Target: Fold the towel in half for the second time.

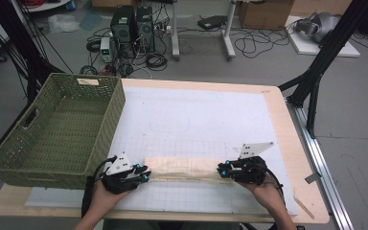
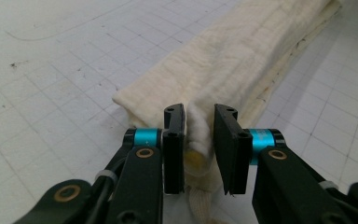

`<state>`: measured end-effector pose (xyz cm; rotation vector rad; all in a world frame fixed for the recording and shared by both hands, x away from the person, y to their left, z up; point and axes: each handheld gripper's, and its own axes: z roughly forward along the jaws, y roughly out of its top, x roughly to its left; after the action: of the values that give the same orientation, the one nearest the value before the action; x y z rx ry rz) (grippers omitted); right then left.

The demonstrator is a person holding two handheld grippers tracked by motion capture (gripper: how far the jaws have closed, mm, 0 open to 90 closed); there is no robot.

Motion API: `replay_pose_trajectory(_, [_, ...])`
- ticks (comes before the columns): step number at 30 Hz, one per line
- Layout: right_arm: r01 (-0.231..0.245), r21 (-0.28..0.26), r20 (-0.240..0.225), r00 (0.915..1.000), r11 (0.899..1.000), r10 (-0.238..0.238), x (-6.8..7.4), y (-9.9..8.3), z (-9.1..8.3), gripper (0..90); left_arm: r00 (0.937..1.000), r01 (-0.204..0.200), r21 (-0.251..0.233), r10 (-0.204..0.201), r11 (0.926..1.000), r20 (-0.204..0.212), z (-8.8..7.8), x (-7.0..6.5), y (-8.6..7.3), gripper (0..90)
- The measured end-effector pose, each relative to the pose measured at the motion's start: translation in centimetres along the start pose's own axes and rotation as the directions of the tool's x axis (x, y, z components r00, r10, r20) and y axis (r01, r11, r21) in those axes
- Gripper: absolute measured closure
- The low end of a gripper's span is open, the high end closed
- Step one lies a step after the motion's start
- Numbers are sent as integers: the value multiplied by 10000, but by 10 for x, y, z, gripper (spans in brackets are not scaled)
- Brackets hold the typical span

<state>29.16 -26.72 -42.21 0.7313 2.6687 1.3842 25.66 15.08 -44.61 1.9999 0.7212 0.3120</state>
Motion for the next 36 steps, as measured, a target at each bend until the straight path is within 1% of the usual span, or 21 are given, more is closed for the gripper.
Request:
replay_pose_trajectory(2, [-31,284,-30,10000,9996,32,0,-2,7,817,10000,23,44,-23,10000,86,-1,0,1,691])
replay_pose_trajectory(4, [-13,427,22,10000,9991,12,1,-5,12,827,9999,-55,-47,55,10000,160,-2,0,4,667])
replay_pose_trajectory(6, [-49,589,-14,10000,9982,50,3,-8,14,829,9999,-58,-196,61,9998,134,-4,0,9,654])
replay_pose_trajectory(8, [9,661,-2,10000,9978,-9,4,-10,16,832,9999,-130,-328,133,9994,82,-5,0,14,643])
replay_pose_trajectory(10, [29,675,29,10000,9977,-31,5,-11,17,834,9999,-100,-508,104,9987,83,-5,-1,19,642])
replay_pose_trajectory(11, [70,717,50,10000,9974,-74,5,-11,17,835,9998,-161,-549,166,9984,82,-4,-1,22,641])
replay_pose_trajectory(12, [24,727,42,10000,9974,-27,5,-12,18,836,9998,-199,-574,203,9982,64,-3,-2,24,643])
replay_pose_trajectory(13, [79,705,68,9999,9975,-84,5,-12,18,837,9997,-252,-578,256,9980,59,-1,-3,27,652])
replay_pose_trajectory(15, [93,744,73,9999,9972,-98,6,-12,18,838,9994,-340,-601,346,9976,88,5,-4,31,719])
replay_pose_trajectory(18, [136,698,90,9999,9975,-142,6,-11,18,838,9987,-500,-141,502,9986,94,16,-6,33,813])
replay_pose_trajectory(19, [171,654,81,9998,9977,-177,6,-9,17,838,9984,-548,35,547,9985,119,19,-6,32,830])
replay_pose_trajectory(20, [181,590,120,9998,9981,-189,7,-7,16,838,9987,-498,139,496,9987,146,23,-7,31,837])
replay_pose_trajectory(21, [302,488,164,9994,9983,-311,7,-5,15,838,9984,-532,263,528,9982,177,25,-8,30,842])
replay_pose_trajectory(22, [294,433,144,9994,9986,-300,7,-1,14,838,9982,-565,371,557,9977,228,28,-8,29,844])
replay_pose_trajectory(24, [423,293,183,9989,9987,-429,8,6,15,838,9983,-543,539,531,9971,236,31,-9,26,843])
replay_pose_trajectory(28, [662,207,87,9978,9976,-664,11,20,25,838,9981,-590,720,576,9957,211,35,-10,23,842])
replay_pose_trajectory(31, [887,490,-67,9961,9949,-884,14,24,38,844,9972,-753,951,745,9926,115,37,-10,22,845])
replay_pose_trajectory(33, [878,808,-234,9960,9929,-862,15,23,45,844,9970,-777,1061,776,9913,50,38,-10,21,846])
replay_pose_trajectory(34, [914,931,-276,9956,9914,-892,15,21,48,850,9972,-742,1028,746,9919,2,37,-10,20,848])
replay_pose_trajectory(35, [916,1018,-318,9955,9906,-888,15,19,49,852,9964,-837,1053,845,9909,-27,37,-10,20,849])
replay_pose_trajectory(36, [915,1084,-307,9956,9899,-887,15,18,49,853,9968,-791,1031,802,9915,-63,36,-9,19,849])
